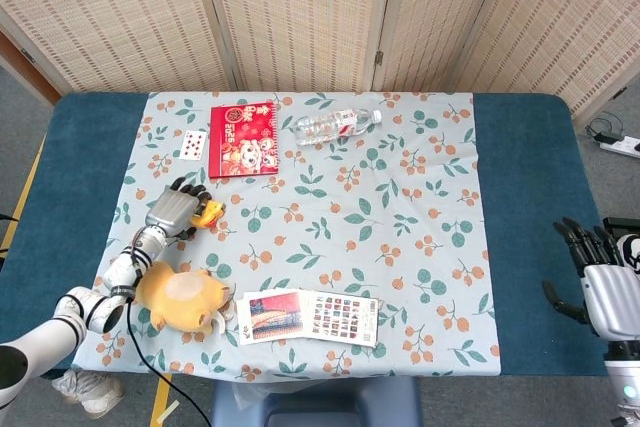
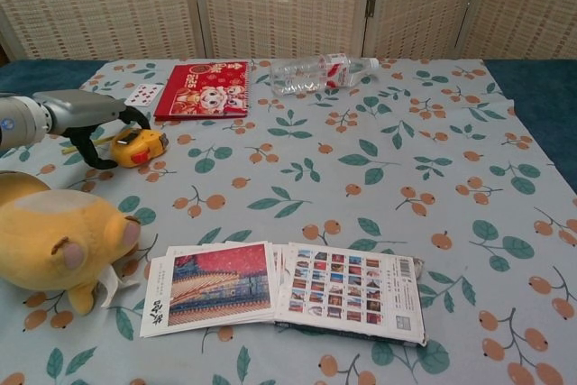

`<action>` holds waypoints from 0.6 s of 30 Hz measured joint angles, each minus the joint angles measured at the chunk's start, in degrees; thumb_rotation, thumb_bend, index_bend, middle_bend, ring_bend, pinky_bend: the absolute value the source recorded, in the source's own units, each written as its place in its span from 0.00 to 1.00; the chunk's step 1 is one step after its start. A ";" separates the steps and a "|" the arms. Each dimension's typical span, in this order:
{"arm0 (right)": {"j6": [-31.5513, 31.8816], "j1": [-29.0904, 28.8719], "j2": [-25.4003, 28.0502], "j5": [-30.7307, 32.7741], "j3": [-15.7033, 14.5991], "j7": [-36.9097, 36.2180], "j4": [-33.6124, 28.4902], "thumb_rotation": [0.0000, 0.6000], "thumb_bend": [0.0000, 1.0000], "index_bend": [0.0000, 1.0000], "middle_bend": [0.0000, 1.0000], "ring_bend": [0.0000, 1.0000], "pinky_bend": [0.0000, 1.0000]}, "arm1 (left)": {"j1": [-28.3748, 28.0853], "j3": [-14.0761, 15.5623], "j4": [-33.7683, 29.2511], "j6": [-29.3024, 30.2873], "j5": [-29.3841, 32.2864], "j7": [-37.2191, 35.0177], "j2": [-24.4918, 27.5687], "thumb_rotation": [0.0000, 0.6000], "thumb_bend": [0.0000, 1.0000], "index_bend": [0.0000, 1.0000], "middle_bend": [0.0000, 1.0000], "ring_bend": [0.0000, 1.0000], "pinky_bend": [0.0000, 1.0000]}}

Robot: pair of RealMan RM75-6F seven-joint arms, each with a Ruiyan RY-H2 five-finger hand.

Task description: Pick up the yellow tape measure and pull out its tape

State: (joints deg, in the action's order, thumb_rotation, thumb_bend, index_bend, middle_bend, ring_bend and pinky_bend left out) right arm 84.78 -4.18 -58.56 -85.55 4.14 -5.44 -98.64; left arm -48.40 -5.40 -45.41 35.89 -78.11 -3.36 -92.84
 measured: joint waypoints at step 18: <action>-0.51 -0.25 0.24 -0.40 -0.02 -0.02 -0.53 1.00 0.39 0.12 0.12 0.12 0.00 | 1.06 -0.71 0.38 5.48 0.12 -2.35 -1.77 1.00 0.41 0.53 0.43 0.41 0.10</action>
State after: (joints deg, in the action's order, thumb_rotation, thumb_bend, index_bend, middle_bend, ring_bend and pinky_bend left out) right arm 84.27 -4.43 -58.32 -85.95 4.12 -5.46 -99.18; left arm -47.33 -6.11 -45.02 41.37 -77.99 -5.70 -94.61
